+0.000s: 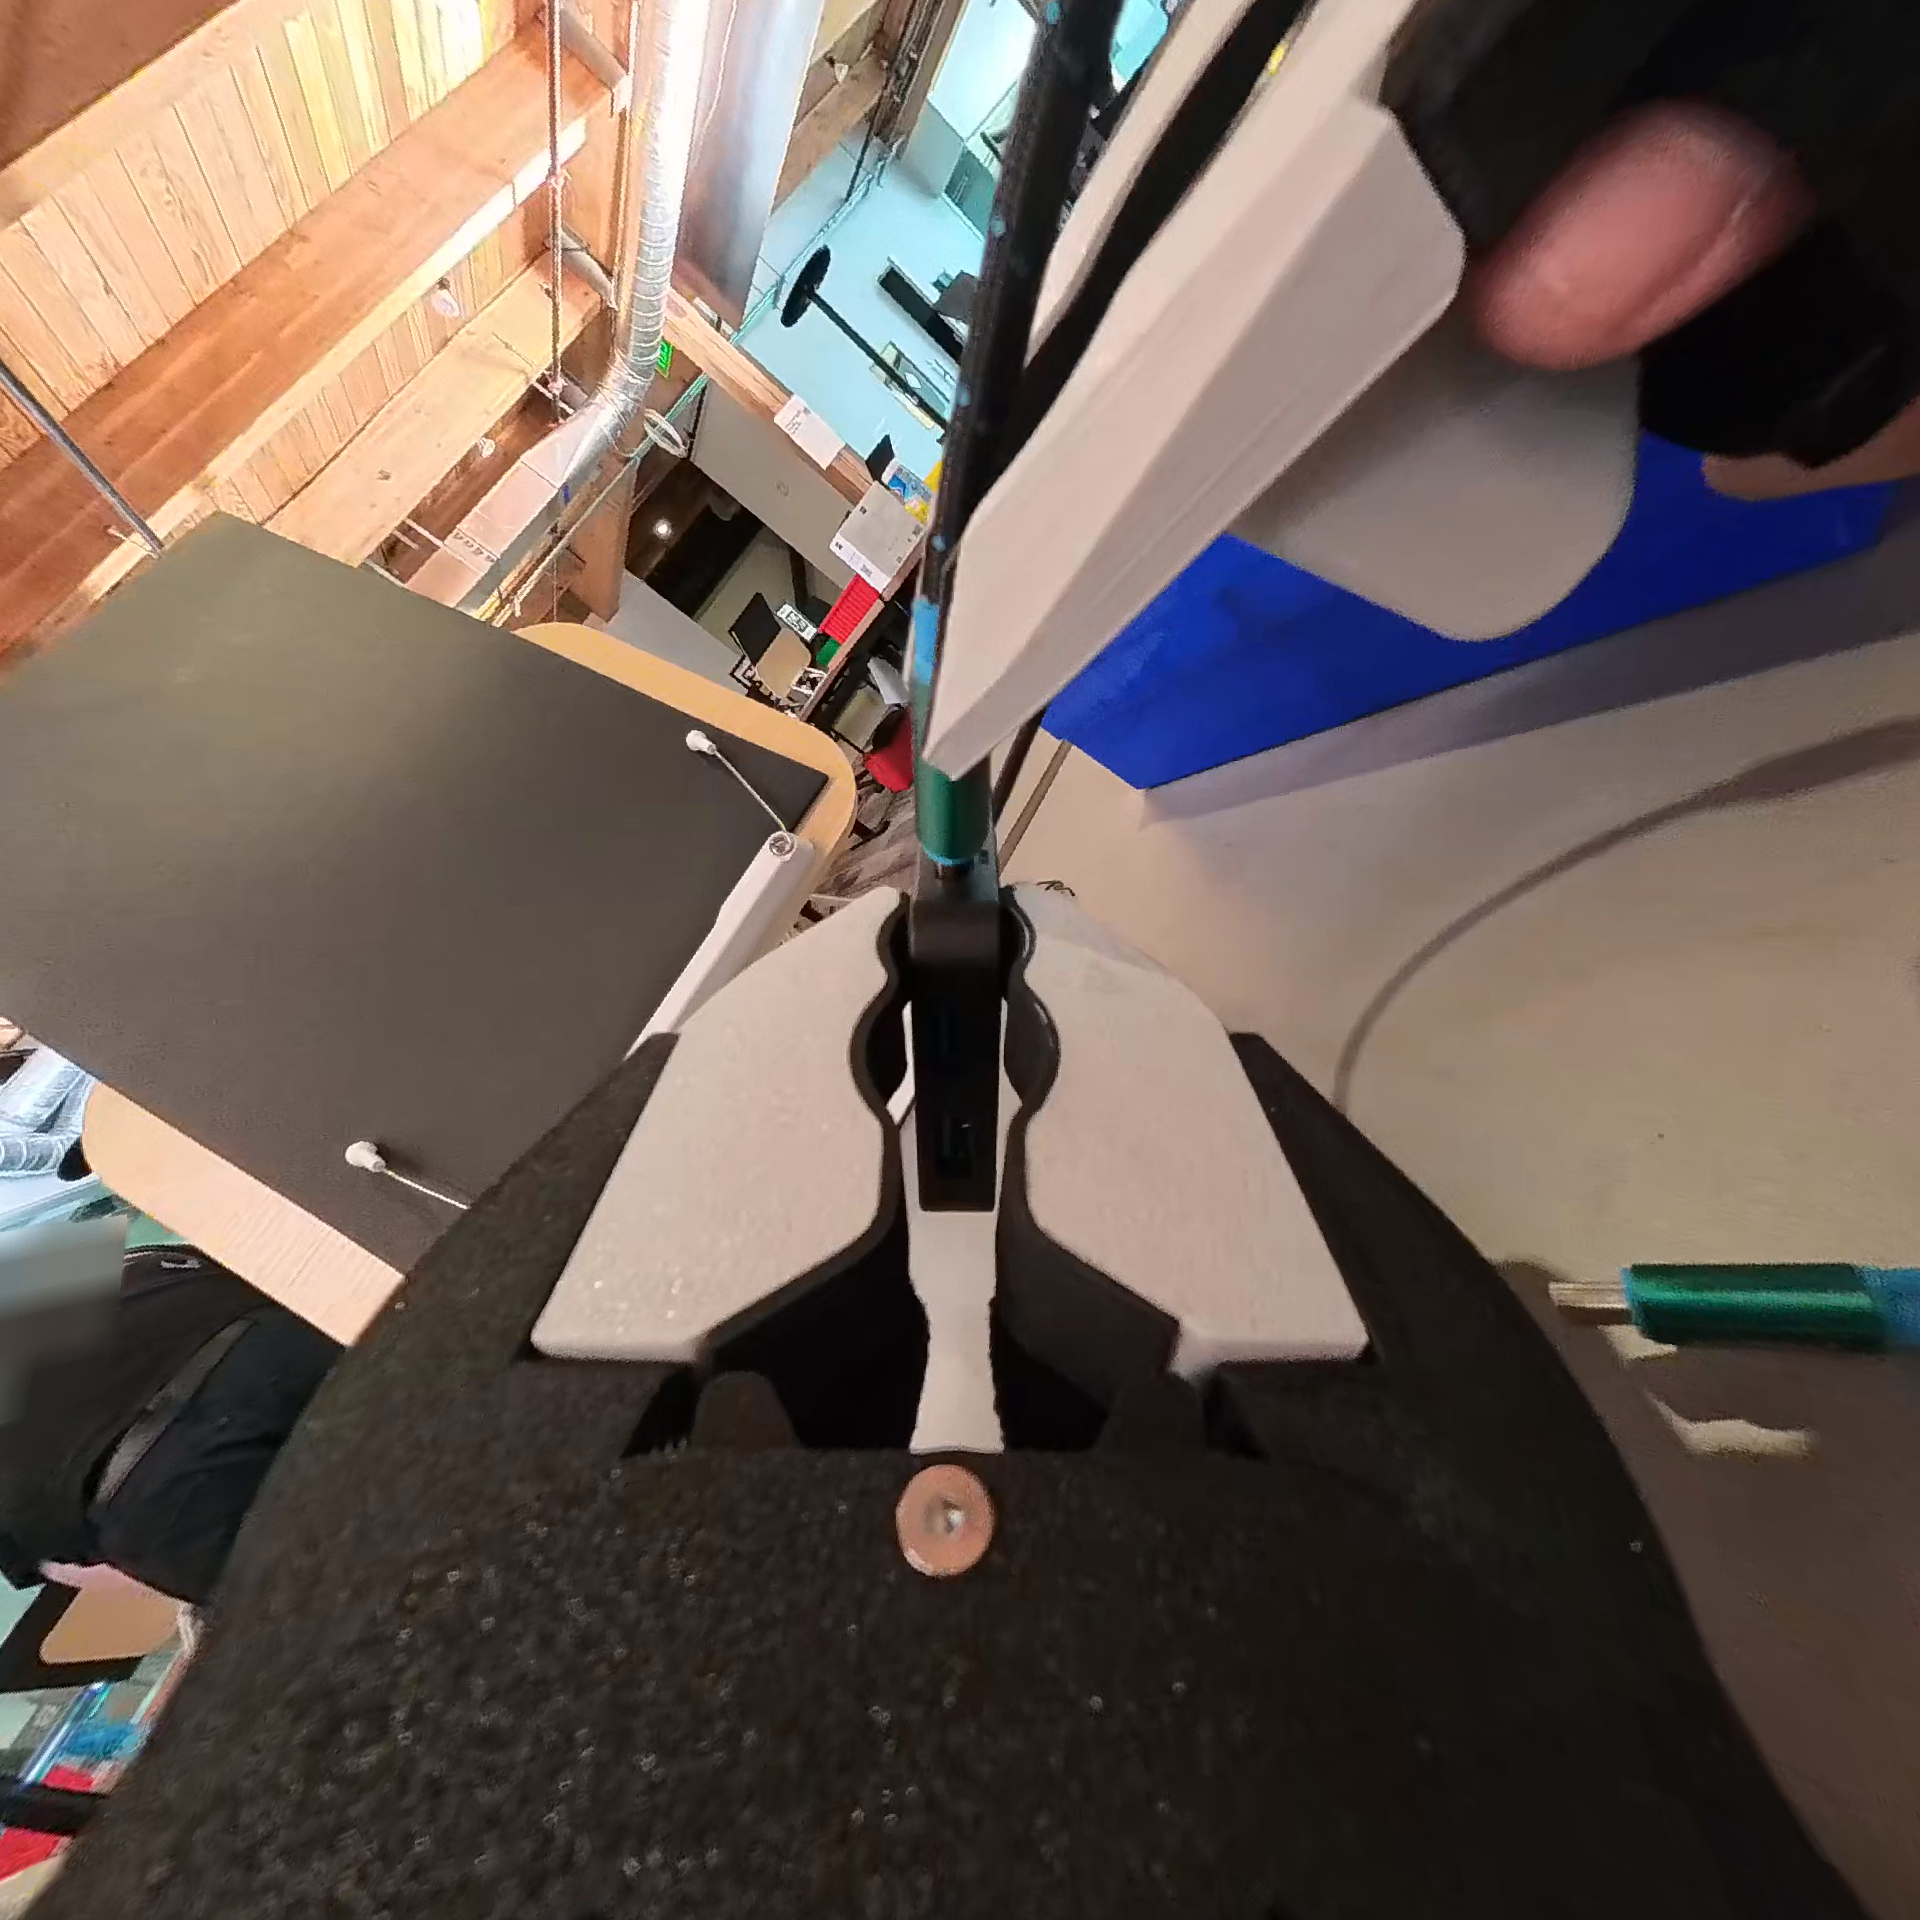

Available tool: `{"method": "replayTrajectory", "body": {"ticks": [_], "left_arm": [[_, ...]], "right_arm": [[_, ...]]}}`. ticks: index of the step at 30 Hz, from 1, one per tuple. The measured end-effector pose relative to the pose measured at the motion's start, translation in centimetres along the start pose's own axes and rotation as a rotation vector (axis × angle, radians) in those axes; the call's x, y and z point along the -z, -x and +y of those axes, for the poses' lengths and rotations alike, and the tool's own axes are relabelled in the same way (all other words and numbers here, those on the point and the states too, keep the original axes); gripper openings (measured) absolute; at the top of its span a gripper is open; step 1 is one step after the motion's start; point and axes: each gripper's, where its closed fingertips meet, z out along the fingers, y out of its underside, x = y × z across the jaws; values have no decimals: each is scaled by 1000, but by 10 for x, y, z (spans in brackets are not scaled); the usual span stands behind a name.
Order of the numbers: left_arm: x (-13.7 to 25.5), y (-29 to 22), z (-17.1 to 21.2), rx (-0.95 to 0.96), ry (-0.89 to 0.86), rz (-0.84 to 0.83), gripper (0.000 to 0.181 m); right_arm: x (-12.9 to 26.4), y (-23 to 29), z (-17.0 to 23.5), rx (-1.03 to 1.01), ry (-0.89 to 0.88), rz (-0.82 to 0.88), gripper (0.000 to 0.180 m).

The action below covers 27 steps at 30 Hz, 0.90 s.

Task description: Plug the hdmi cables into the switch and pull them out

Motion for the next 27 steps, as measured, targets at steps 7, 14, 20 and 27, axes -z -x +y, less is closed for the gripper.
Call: {"method": "replayTrajectory", "body": {"ticks": [7, 14, 20, 27], "left_arm": [[3, -3, -4, 19, -2, 15, 13], [-1, -3, -1, 28, 10, 20, 13], [4, 45, -1, 378, -34, -46, 14], [26, 77, -56, 1209, -346, 377, 14]], "right_arm": [[0, 1, 3, -103, 22, -54, 20], [-2, -2, 6, -98, 37, -28, 20], [7, -13, -9, -169, 0, -68, 37], [9, -11, -30, -477, -33, -243, 47]]}}
